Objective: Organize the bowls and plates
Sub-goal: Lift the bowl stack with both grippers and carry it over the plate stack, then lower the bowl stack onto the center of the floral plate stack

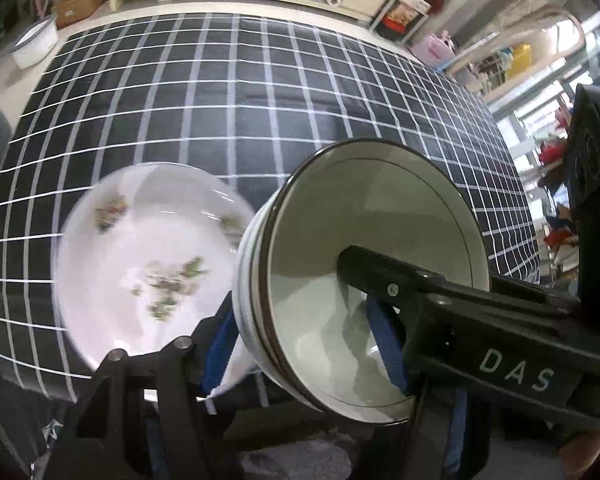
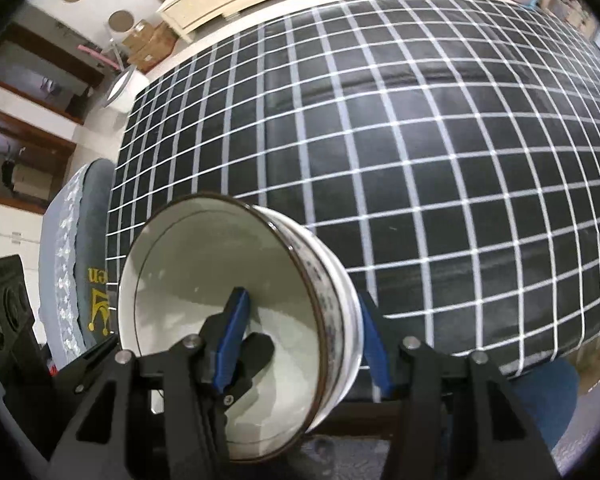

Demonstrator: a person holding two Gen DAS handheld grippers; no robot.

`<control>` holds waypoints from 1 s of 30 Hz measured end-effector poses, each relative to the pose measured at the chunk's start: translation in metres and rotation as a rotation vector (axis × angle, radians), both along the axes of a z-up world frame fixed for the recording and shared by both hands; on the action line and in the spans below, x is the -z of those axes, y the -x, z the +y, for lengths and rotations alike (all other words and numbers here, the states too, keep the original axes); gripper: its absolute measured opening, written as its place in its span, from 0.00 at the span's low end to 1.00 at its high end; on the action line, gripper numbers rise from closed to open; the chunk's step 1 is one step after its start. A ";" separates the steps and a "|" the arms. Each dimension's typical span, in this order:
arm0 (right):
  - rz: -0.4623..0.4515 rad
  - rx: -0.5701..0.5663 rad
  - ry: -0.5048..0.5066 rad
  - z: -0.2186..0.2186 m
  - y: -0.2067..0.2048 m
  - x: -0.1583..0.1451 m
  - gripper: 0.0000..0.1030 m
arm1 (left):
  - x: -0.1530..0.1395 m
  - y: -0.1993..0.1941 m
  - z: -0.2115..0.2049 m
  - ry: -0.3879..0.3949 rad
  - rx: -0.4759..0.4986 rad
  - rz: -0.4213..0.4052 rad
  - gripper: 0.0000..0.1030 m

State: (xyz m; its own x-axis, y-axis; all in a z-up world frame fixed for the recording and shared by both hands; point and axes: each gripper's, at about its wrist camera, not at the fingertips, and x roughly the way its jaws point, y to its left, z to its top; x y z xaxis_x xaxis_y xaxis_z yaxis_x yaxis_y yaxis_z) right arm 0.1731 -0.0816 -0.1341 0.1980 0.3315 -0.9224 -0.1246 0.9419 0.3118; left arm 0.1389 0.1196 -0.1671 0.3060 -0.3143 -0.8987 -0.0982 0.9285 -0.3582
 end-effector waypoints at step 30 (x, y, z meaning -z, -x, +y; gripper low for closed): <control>0.044 -0.133 0.015 0.096 -0.042 0.040 0.56 | 0.035 0.003 0.093 -0.009 -0.104 0.064 0.59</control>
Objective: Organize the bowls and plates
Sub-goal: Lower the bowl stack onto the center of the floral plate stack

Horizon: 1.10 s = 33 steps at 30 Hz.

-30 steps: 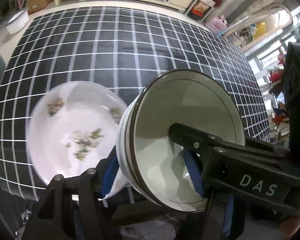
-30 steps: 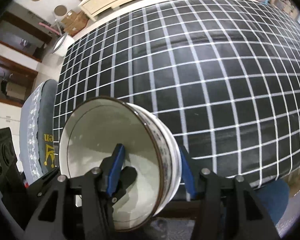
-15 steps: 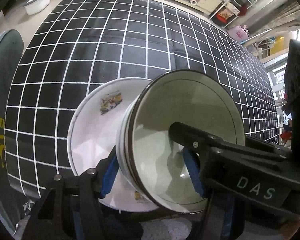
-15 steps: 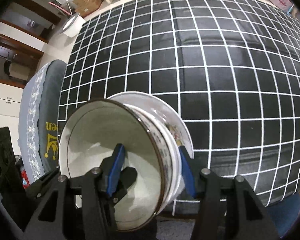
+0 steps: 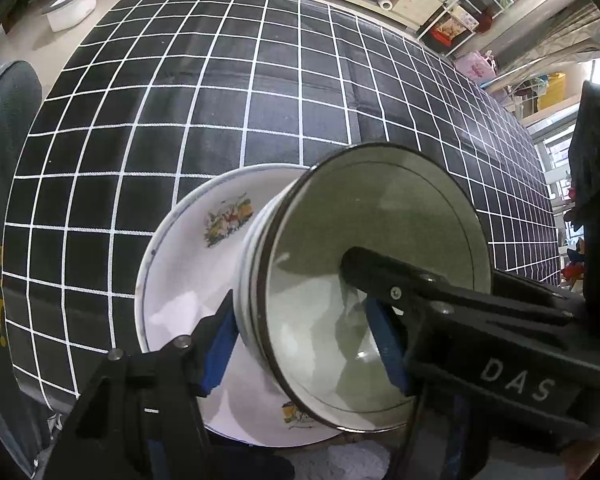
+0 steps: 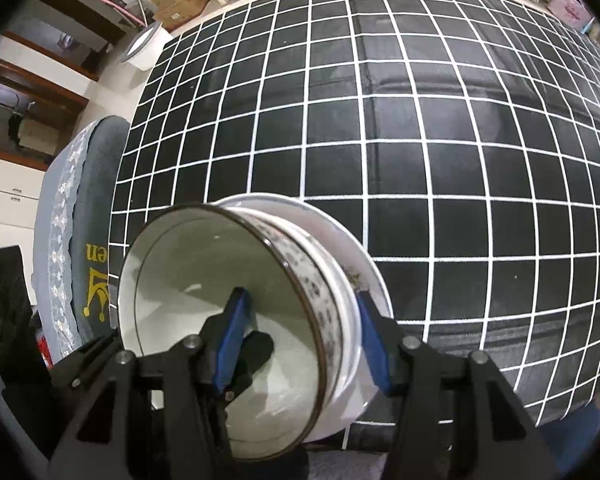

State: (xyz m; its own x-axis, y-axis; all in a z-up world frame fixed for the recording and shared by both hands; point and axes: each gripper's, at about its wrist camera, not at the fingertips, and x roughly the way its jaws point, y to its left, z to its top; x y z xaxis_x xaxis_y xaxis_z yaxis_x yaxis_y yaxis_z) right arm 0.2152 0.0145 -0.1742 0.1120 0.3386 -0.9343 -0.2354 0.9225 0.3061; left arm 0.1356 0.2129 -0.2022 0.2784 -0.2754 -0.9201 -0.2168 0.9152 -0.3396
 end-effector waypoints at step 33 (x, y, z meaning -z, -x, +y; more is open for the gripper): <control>-0.469 -0.015 0.047 -0.062 0.092 -0.107 0.55 | -0.121 0.105 -0.036 -0.239 -0.032 -0.398 0.59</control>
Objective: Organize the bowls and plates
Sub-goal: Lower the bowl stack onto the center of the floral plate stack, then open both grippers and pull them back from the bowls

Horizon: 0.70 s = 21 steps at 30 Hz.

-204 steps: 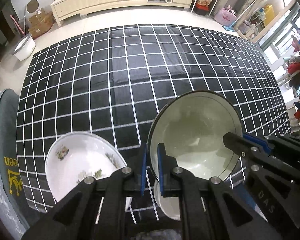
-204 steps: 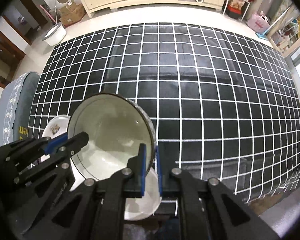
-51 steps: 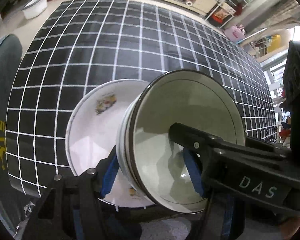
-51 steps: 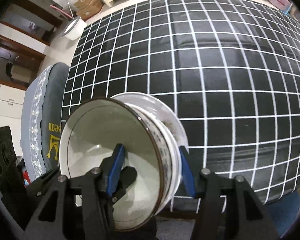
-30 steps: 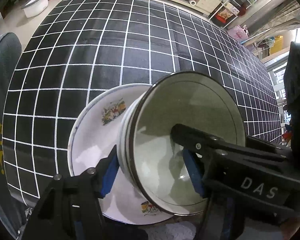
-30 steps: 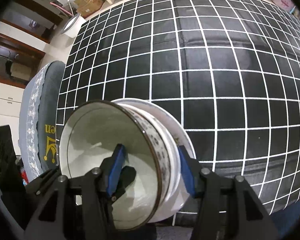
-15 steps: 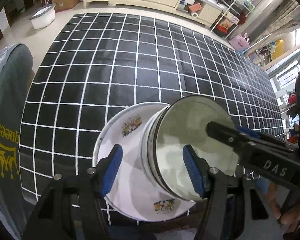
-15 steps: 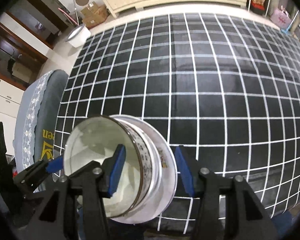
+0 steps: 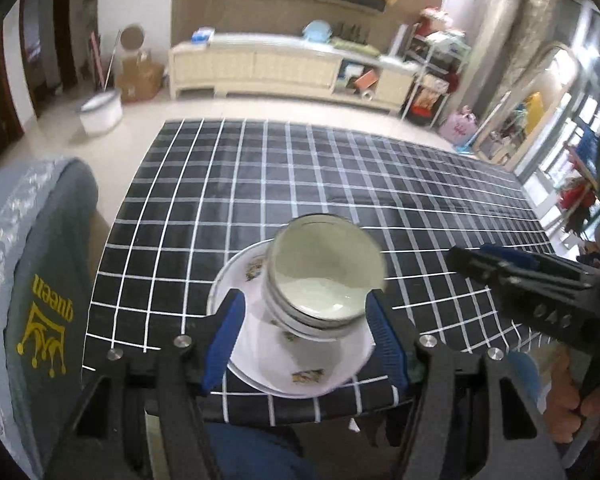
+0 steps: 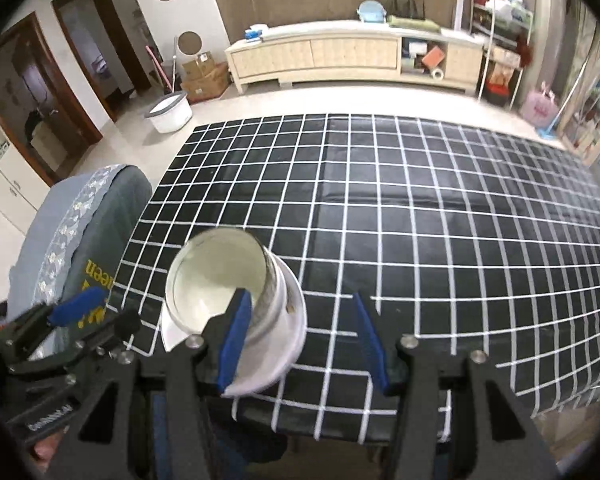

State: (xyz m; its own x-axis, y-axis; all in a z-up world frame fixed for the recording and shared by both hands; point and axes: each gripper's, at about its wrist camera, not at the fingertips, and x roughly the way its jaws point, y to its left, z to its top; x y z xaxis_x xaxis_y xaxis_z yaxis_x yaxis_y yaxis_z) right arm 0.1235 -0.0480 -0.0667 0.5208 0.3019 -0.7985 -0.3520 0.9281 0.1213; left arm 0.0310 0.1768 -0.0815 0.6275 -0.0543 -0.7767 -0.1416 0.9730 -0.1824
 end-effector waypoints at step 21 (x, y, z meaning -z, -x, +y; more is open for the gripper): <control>-0.266 0.159 -0.038 -0.085 0.115 -0.030 0.60 | -0.038 0.098 -0.080 -0.107 0.054 -0.293 0.78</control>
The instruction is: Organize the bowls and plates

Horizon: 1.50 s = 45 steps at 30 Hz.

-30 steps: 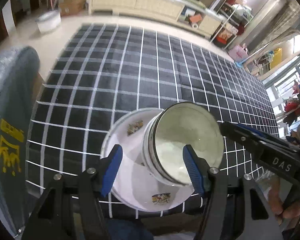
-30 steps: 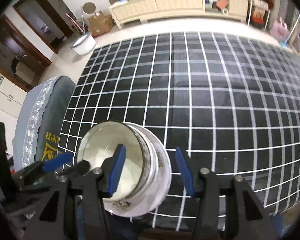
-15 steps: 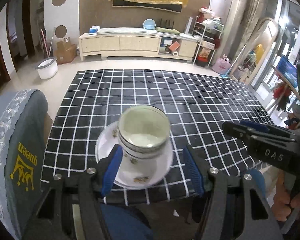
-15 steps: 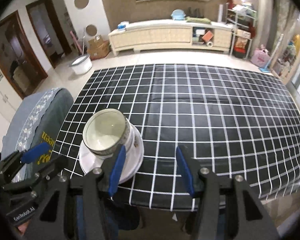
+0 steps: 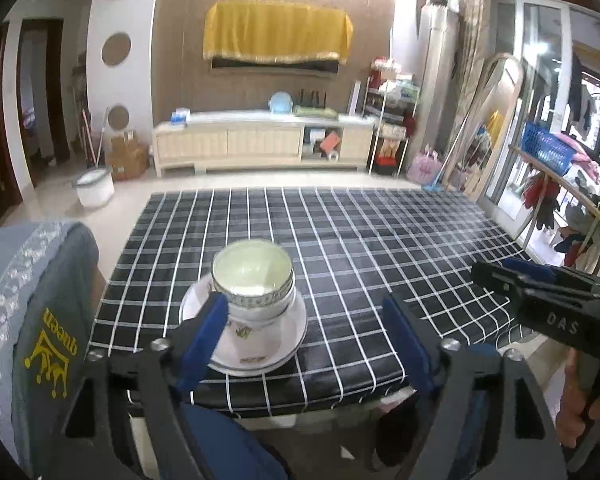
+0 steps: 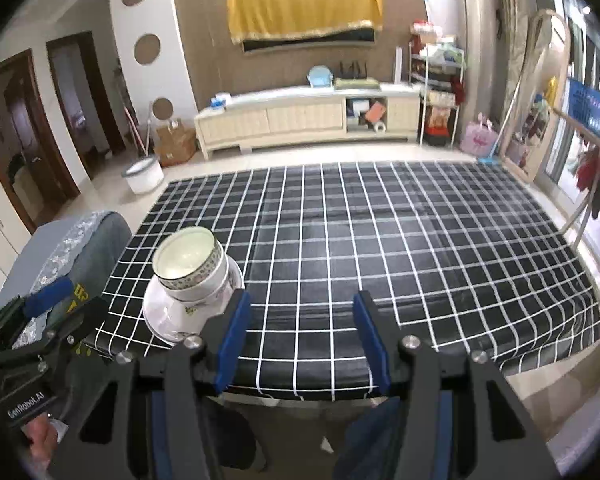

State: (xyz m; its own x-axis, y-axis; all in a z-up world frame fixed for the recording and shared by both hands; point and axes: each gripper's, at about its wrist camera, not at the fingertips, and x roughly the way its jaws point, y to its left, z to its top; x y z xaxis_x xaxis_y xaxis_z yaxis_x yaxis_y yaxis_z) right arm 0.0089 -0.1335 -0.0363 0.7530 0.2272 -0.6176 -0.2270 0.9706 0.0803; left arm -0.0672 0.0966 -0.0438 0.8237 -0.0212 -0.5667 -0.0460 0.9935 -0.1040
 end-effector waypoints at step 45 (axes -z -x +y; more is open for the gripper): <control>-0.204 -0.029 0.056 -0.008 0.078 -0.002 1.00 | -0.012 0.053 -0.034 -0.106 -0.029 -0.079 1.00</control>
State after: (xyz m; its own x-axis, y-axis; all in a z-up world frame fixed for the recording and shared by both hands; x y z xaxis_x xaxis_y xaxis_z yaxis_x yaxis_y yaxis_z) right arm -0.0690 -0.1416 -0.0343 0.8575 0.2201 -0.4651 -0.2610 0.9650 -0.0245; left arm -0.1198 0.0629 -0.0314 0.8651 0.0597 -0.4981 -0.0704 0.9975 -0.0028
